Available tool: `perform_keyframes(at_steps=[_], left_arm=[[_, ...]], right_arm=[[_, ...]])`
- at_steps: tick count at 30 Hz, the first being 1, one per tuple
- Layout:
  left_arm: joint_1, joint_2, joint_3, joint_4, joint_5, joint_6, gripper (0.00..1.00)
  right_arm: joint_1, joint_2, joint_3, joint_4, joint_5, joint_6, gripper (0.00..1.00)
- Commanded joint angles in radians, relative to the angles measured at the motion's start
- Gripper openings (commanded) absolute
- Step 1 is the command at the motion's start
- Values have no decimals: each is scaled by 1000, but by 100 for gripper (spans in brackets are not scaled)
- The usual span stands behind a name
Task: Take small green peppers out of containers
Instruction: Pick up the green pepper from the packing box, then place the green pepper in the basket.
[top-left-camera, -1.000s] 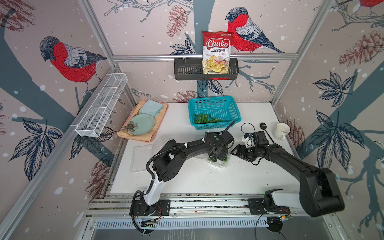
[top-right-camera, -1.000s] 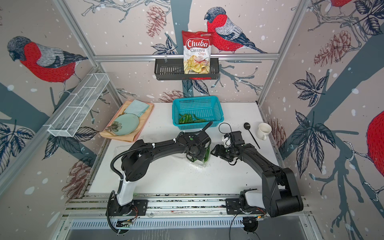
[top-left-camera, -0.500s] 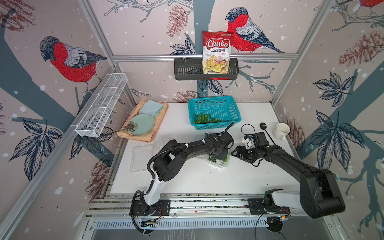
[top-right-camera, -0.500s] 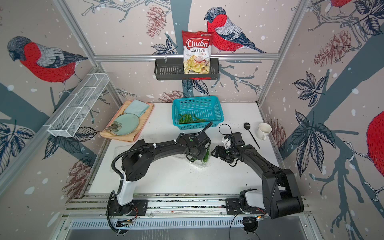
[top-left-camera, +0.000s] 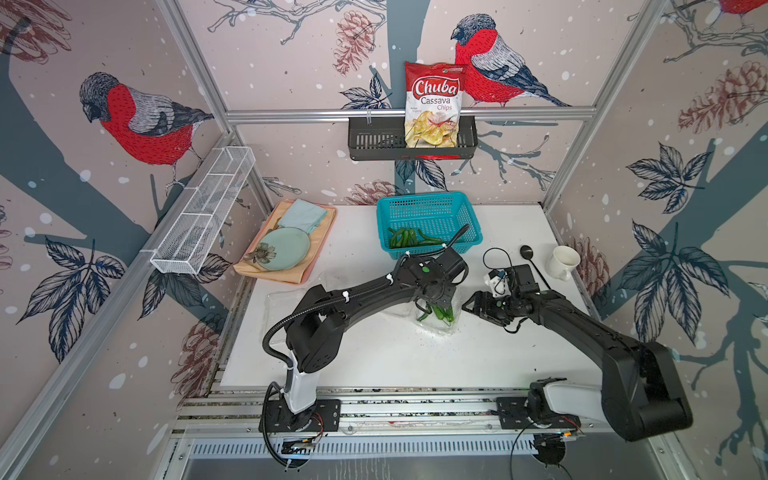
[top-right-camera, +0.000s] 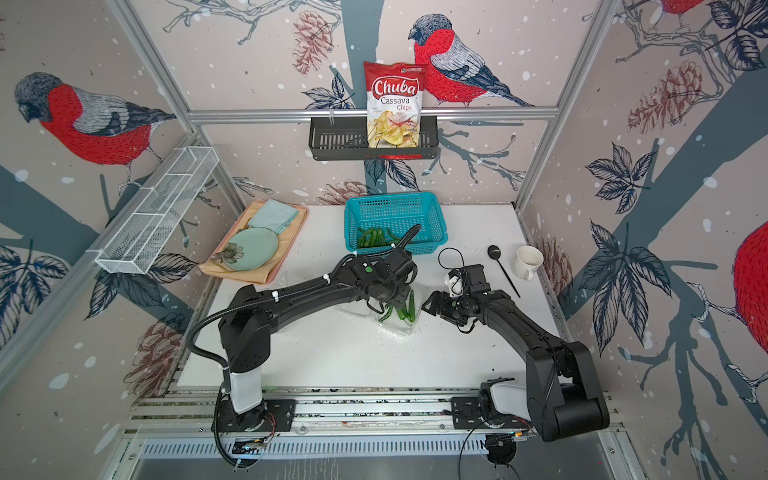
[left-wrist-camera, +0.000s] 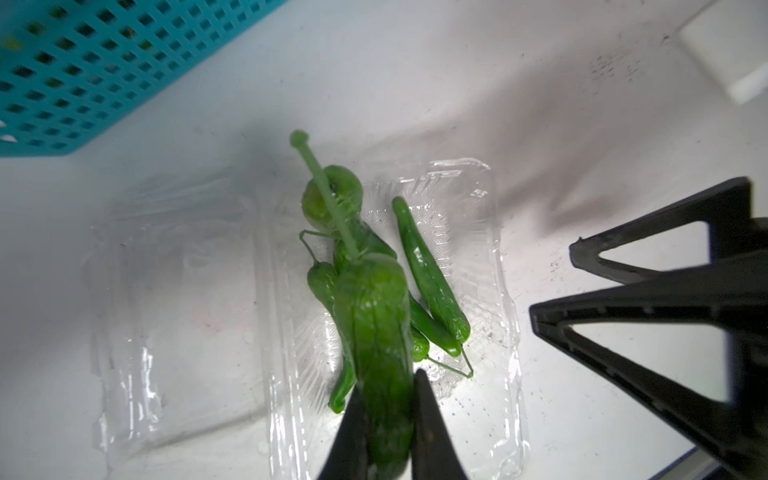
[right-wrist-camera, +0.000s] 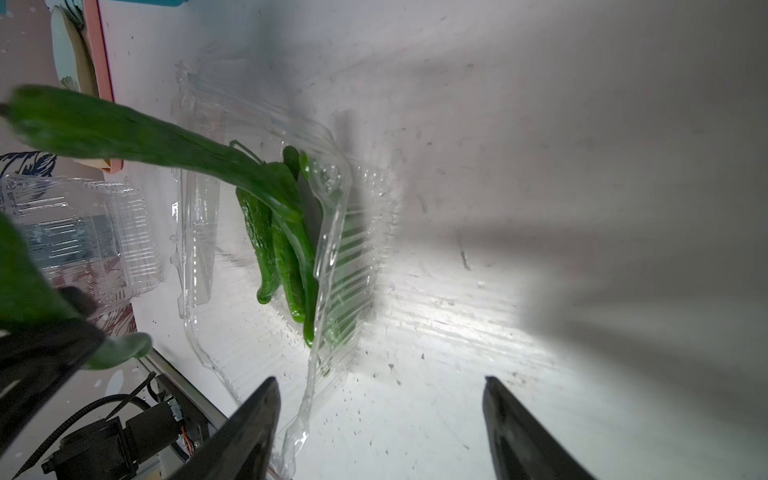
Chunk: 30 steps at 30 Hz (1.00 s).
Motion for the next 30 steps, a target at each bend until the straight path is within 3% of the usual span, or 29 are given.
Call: perform_keyframes(at_steps=[1,4,10,20,25,30], left_arm=[[9,-28,53,-39,-59,15,12],[30,-28,142,-63,-121,12,12],[139,27,341,-62,-120,92,12],[401,260,508,106,74,89,12],[470,425,576,98,197,74,12],[487,519,578,104,205,79,12]], right_arm=[[-1,-1,5,5,5,3,77],[-1,8,10,7,4,0,77],[-1,28,15,7,1,-6,77],[0,57,12,5,3,-8,77],[2,65,17,-10,6,-16,77],[2,76,6,-14,8,-22,77]])
